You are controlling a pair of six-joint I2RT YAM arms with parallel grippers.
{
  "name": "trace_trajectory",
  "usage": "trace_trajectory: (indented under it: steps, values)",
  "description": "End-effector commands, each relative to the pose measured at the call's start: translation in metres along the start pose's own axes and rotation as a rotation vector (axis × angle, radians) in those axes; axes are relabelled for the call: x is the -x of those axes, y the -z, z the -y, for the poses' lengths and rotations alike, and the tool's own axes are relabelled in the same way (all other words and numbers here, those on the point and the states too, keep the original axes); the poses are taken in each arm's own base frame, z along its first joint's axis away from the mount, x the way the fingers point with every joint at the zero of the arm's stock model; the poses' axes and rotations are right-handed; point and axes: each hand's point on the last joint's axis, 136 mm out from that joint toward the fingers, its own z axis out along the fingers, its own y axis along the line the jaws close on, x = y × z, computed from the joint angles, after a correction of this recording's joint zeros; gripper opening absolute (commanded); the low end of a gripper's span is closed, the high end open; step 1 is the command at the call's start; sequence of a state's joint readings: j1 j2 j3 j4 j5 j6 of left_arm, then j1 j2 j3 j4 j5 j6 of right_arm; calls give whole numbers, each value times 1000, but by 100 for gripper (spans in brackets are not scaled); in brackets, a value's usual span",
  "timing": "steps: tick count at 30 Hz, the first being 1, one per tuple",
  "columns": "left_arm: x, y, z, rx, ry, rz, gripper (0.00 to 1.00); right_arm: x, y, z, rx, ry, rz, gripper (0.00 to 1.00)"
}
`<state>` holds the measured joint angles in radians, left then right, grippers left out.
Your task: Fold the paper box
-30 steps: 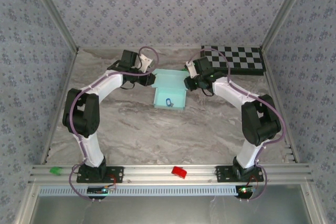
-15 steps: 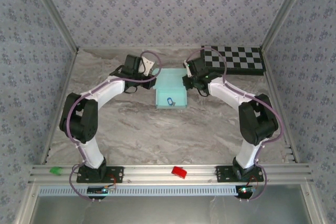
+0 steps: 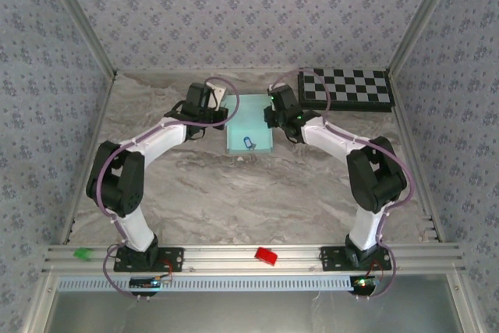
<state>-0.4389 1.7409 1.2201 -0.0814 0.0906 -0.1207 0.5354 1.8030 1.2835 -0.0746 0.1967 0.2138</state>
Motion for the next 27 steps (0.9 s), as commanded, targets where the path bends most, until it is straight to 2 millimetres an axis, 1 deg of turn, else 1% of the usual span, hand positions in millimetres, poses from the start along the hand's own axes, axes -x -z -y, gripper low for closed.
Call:
trace_trajectory:
  steps: [1,5,12,19,27]
  values:
    - [25,5,-10,67,29,99,3,21,-8,3,-37,-40,86,19]
    - [30,0,-15,86,28,124,2,29,-17,0,-35,-40,109,20]
    - [26,-10,-18,99,39,109,1,27,-33,-8,-21,-63,89,23]
    - [18,-14,-20,107,52,90,1,23,-37,-3,-74,-84,72,28]
    - [17,-14,-17,92,55,80,4,21,-36,-5,-83,-86,63,28]
